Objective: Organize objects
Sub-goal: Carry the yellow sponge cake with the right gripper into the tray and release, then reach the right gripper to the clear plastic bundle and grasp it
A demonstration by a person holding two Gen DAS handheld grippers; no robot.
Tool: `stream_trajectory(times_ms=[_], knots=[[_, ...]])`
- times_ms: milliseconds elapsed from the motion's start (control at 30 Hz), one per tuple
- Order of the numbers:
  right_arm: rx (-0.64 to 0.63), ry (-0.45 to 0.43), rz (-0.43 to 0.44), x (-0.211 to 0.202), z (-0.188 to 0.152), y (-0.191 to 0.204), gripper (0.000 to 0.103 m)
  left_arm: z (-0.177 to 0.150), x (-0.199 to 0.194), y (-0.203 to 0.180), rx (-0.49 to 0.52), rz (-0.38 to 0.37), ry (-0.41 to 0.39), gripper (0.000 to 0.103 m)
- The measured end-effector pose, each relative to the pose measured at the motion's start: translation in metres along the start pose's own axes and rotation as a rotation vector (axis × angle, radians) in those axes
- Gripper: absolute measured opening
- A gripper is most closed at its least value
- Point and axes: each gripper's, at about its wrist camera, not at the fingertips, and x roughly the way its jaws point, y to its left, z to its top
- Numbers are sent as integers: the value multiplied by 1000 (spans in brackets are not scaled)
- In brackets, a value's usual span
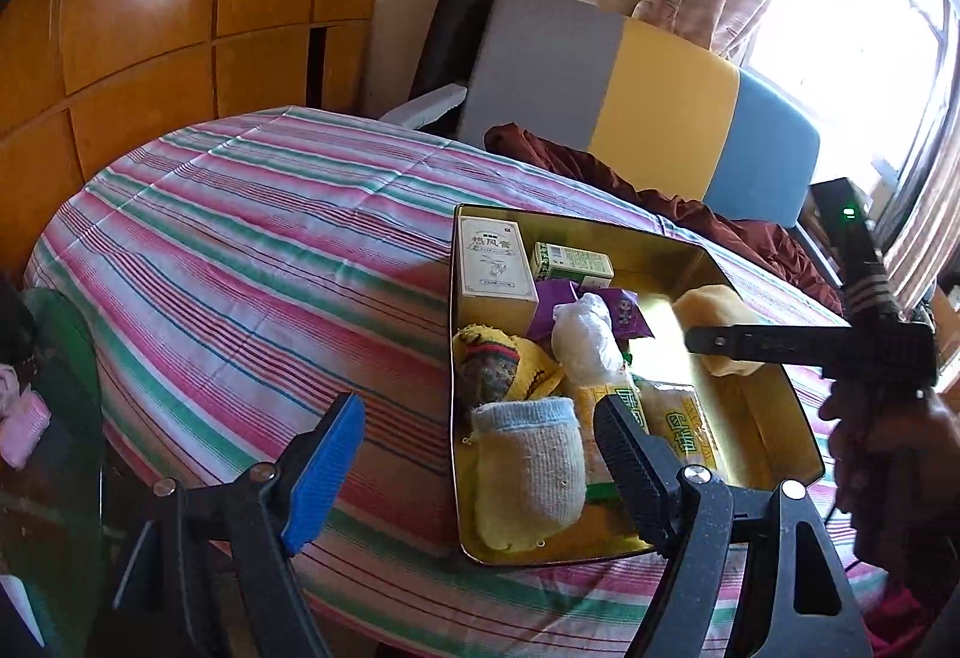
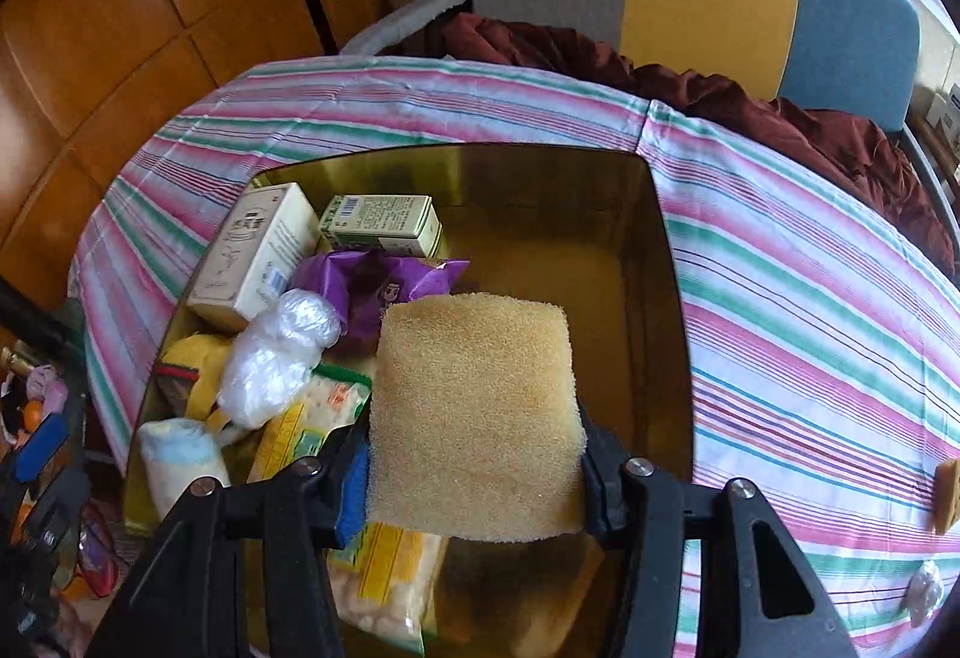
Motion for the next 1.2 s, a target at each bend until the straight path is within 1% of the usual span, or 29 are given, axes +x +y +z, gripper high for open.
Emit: stream_trajectory(times_ms=[100, 200, 333, 433, 467, 500, 633, 867, 967, 1200], knots=[[-5, 44, -6, 21, 5, 4, 55, -1, 3, 1, -3, 0, 8, 80], [-14, 95, 8, 40, 5, 7, 56, -1, 6, 3, -6, 0, 19, 81], [-3, 85, 43, 42, 1, 7, 57, -2, 7, 2, -7, 4, 20, 84], [13, 71, 67, 35, -3, 2, 59, -3, 6, 0, -2, 7, 21, 86], [21, 66, 71, 32, -4, 1, 64, -3, 6, -1, 1, 8, 22, 87], [31, 57, 74, 29, -6, -1, 66, -3, 6, -2, 3, 8, 22, 87], [40, 17, 60, 14, -13, -7, 66, -4, 3, -6, 12, 6, 19, 87], [13, -47, 39, -11, -24, 1, 66, -6, -3, -16, 44, 10, 14, 88], [11, -59, 23, -21, -33, 3, 66, -8, -6, -19, 54, 12, 11, 88], [28, -99, 34, -45, -61, -1, 66, -11, -13, -27, 84, 18, 2, 88]])
